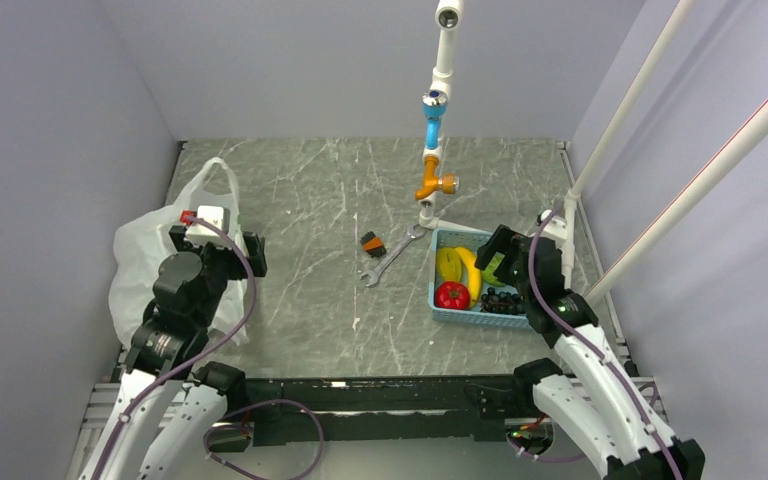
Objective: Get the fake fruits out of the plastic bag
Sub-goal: Reset both arms
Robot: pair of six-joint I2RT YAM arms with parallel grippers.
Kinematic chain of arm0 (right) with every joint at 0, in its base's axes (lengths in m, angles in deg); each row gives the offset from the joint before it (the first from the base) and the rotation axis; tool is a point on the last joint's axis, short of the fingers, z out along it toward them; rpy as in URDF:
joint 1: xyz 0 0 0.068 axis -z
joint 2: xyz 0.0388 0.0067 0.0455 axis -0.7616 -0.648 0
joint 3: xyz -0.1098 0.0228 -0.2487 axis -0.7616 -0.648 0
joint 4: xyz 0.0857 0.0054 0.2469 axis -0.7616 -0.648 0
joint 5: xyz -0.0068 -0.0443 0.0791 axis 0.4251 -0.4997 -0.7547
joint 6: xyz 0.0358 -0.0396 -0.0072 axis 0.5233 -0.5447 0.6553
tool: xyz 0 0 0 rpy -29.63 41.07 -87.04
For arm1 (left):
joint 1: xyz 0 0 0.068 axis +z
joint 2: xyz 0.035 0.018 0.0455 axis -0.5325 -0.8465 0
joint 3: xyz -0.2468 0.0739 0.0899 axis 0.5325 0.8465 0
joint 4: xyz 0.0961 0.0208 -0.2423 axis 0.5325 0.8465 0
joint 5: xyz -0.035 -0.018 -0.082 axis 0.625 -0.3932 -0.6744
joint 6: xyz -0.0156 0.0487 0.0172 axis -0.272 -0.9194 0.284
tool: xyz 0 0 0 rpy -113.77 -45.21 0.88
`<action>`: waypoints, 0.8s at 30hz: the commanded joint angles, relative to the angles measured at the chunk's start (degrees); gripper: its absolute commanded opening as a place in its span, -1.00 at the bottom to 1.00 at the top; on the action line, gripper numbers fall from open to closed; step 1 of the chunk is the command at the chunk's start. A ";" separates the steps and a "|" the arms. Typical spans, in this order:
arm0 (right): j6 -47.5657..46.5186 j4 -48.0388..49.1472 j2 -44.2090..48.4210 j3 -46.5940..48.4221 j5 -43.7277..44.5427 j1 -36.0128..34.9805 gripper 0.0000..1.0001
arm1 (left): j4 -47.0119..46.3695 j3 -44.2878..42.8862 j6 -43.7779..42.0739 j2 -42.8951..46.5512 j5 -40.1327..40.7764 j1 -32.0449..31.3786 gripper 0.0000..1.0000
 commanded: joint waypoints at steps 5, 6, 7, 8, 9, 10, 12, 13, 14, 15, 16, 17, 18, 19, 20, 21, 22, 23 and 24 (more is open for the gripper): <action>-7.79 -12.18 10.45 13.12 -11.72 0.13 0.98 | 7.47 -12.06 7.70 3.29 -13.01 -0.59 0.99; -7.92 -13.16 11.92 14.29 -12.00 0.16 0.98 | 9.09 -13.87 9.26 3.60 -13.78 -0.59 0.99; -7.97 -14.15 13.29 15.44 -12.36 0.18 0.99 | 10.81 -15.95 10.75 3.95 -14.69 -0.59 0.99; -8.14 -15.13 14.44 16.65 -12.60 0.17 0.99 | 12.00 -17.10 12.26 4.43 -15.47 -0.59 0.99; -8.15 -16.16 15.52 18.19 -12.53 0.13 0.99 | 13.10 -18.16 13.85 5.03 -16.24 -0.59 0.99; -7.92 -17.22 16.26 19.49 -11.97 0.17 0.99 | 13.99 -18.99 14.74 5.77 -16.86 -0.59 0.99; -7.64 -19.70 17.46 22.22 -10.97 0.14 0.99 | 14.88 -20.12 16.66 7.58 -17.51 -0.59 0.99; -7.25 -20.71 18.23 23.35 -10.22 0.12 0.99 | 15.30 -20.64 17.39 8.53 -17.93 -0.59 0.99; -6.97 -21.52 18.58 24.35 -9.32 0.09 0.99 | 15.55 -21.28 18.05 9.42 -18.12 -0.59 0.99; -6.81 -22.17 19.44 25.01 -8.62 0.15 0.99 | 15.78 -22.00 18.52 10.29 -18.11 -0.59 0.99; -6.83 -22.63 20.09 25.61 -8.31 0.18 0.99 | 16.12 -22.66 19.00 11.06 -18.07 -0.59 0.99; -6.98 -22.83 20.78 26.04 -8.17 0.11 0.99 | 16.61 -23.55 19.57 11.61 -17.96 -0.59 0.99; -6.97 -22.98 21.33 26.46 -8.28 0.10 0.99 | 17.15 -24.52 20.14 12.10 -17.97 -0.59 0.99; -6.93 -23.28 21.69 27.05 -8.31 0.18 0.99 | 17.63 -25.59 20.59 12.43 -18.07 -0.59 0.99; -6.62 -23.74 21.98 27.69 -8.53 0.19 1.00 | 18.02 -26.55 20.88 12.66 -17.92 -0.59 0.99; -6.49 -24.21 22.16 28.41 -8.57 0.11 0.99 | 18.45 -27.50 21.07 12.73 -18.17 -0.57 0.99; -6.33 -24.59 22.49 29.05 -8.61 0.16 0.99 | 19.03 -28.40 21.22 12.78 -18.28 -0.59 0.99; -6.09 -25.10 22.71 29.70 -8.10 0.15 1.00 | 19.56 -29.16 21.32 12.79 -18.32 -0.59 0.99; -5.93 -25.49 23.02 30.41 -7.61 0.11 1.00 | 20.08 -29.67 21.43 12.79 -18.28 -0.59 0.99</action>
